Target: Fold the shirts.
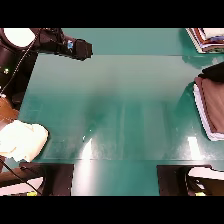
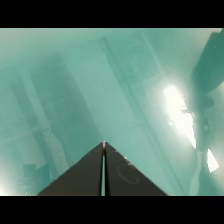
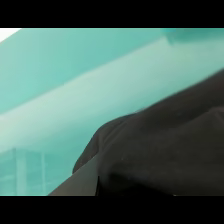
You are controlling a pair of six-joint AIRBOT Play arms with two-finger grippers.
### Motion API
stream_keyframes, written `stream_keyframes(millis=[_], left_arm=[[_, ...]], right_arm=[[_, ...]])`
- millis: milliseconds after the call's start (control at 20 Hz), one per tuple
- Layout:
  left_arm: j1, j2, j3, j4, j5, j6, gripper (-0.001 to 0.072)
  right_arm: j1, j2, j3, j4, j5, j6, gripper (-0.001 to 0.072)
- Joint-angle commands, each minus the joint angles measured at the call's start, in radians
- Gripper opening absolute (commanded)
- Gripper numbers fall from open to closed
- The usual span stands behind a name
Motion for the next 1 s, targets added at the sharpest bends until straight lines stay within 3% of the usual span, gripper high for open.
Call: stream_keyframes(millis=[0, 150, 350, 450, 600, 800, 950], left_arm=[[0.0, 0.0, 0.0, 0.0, -0.001, 0.0, 0.0029], [0.0, 0.0, 0.0, 0.0, -0.002, 0.001, 0.0029], [0.0, 0.0, 0.0, 0.0, -0.006, 0.001, 0.0029], [0.0, 0.0, 0.0, 0.0, -0.007, 0.001, 0.0029], [0.0, 0.0, 0.0, 0.0, -0.006, 0.001, 0.0029], [0.0, 0.0, 0.0, 0.0, -0.006, 0.0, 0.003], [0.0, 0.0, 0.0, 0.0, -0.008, 0.0, 0.003]], right_arm=[[-0.076, 0.106, -0.151, -0.114, 0.075, -0.009, 0.0019], [-0.124, 0.2, -0.314, -0.303, 0.087, -0.009, 0.0019], [-0.198, 0.301, -0.51, -0.433, 0.099, -0.009, 0.0044], [-0.243, 0.336, -0.571, -0.481, 0.101, -0.009, 0.0314], [-0.306, 0.354, -0.606, -0.486, 0.102, -0.008, 0.0467], [-0.287, 0.354, -0.606, -0.407, 0.101, 0.0, 0.0469], [-0.166, 0.353, -0.606, -0.274, 0.093, 0.011, 0.0465]])
